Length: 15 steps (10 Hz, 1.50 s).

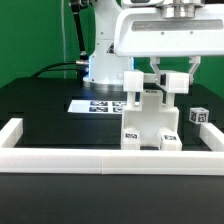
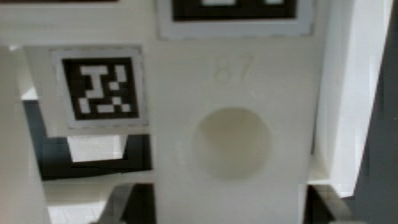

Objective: Assemble chair

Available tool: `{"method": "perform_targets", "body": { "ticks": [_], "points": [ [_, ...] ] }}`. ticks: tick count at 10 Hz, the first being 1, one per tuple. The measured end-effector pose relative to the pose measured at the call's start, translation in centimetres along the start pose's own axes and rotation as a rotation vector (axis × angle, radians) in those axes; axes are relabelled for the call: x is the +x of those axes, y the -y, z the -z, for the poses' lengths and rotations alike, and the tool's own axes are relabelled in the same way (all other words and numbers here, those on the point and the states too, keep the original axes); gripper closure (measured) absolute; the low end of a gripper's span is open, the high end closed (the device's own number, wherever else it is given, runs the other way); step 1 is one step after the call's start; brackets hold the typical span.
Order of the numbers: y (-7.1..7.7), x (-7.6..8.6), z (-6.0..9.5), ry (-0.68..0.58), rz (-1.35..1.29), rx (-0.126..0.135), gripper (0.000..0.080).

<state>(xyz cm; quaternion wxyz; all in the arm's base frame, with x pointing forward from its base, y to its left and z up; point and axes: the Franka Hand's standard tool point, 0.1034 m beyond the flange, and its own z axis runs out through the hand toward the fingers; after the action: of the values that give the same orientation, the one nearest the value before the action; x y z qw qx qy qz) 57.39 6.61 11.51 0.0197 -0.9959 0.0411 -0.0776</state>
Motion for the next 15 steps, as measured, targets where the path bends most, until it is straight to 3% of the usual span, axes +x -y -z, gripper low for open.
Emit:
{"method": "perform_targets", "body": {
  "ticks": [7, 11, 13, 14, 15],
  "points": [
    [-1.2, -0.6, -3.0, 0.039, 0.04, -0.023, 0.0509],
    [-1.4, -0.9, -3.4, 0.048, 0.05, -0.026, 0.0509],
    [-1.5, -0.9, -3.5, 0.049, 0.05, -0.027, 0.0267],
    [-1.6, -1.0, -3.7, 0.053, 0.049, -0.028, 0.0183],
    [-1.6, -1.1, -3.8, 0.054, 0.049, -0.029, 0.0183]
  ]
}}
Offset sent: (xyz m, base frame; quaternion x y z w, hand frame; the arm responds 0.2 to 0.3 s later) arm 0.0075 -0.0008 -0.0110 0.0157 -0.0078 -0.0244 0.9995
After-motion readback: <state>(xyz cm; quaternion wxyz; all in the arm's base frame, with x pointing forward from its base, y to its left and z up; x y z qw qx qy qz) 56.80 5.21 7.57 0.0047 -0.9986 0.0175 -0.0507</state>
